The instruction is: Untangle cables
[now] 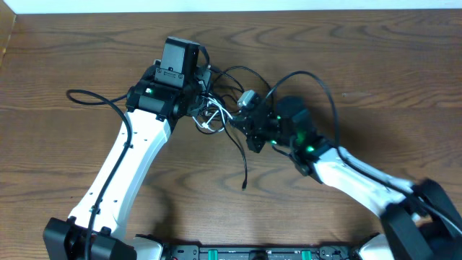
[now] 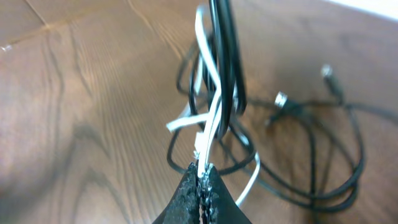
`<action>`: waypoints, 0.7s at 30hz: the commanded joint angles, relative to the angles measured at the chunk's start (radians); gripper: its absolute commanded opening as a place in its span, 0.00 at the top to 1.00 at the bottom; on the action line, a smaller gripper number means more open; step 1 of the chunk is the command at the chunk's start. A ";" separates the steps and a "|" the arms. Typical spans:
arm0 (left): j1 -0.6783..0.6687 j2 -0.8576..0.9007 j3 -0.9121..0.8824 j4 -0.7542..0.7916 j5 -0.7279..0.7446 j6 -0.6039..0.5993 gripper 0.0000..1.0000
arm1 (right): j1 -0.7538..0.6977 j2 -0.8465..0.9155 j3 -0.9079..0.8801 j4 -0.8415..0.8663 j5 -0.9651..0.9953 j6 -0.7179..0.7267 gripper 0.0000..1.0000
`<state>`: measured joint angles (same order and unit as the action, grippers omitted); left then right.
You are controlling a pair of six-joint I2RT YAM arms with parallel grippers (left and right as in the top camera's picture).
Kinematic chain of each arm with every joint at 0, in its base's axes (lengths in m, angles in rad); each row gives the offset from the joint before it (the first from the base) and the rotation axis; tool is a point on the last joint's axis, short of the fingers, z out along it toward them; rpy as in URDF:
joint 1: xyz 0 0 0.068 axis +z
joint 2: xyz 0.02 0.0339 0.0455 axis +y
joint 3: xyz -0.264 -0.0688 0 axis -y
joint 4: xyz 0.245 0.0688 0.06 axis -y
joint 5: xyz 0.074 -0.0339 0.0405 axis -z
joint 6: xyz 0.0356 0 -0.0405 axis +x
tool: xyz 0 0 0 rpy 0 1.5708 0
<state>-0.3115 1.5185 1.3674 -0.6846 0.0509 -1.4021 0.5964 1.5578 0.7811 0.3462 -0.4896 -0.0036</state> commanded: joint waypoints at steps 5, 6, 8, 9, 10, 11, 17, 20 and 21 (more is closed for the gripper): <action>-0.001 -0.010 0.009 -0.027 -0.189 0.021 0.92 | -0.022 -0.206 0.008 -0.084 -0.040 0.014 0.99; -0.001 -0.010 0.009 -0.031 -0.203 0.021 0.92 | -0.025 -0.230 0.008 -0.103 -0.040 0.014 0.99; -0.001 -0.010 0.009 -0.038 -0.226 0.021 0.92 | -0.035 -0.281 0.008 -0.150 -0.040 0.014 0.99; -0.001 -0.010 0.009 -0.041 -0.236 0.021 0.92 | -0.042 -0.304 0.008 -0.172 -0.037 0.014 0.99; -0.001 -0.010 0.009 -0.045 -0.249 0.021 0.92 | -0.049 -0.323 0.008 -0.190 -0.036 0.014 0.99; -0.001 -0.010 0.009 -0.049 -0.262 0.021 0.93 | -0.058 -0.344 0.008 -0.209 -0.036 0.014 0.99; -0.001 -0.010 0.009 -0.076 -0.307 0.021 0.92 | -0.100 -0.458 0.008 -0.286 -0.031 0.014 0.99; -0.002 -0.010 0.009 -0.078 -0.306 0.021 0.93 | -0.107 -0.479 0.008 -0.316 0.000 0.014 0.99; -0.002 -0.010 0.009 -0.078 -0.300 0.021 0.92 | -0.107 -0.479 0.008 -0.329 0.013 0.014 0.99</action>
<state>-0.3119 1.5185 1.3674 -0.7593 -0.2157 -1.3872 0.4961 1.0882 0.7811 0.0364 -0.5106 -0.0006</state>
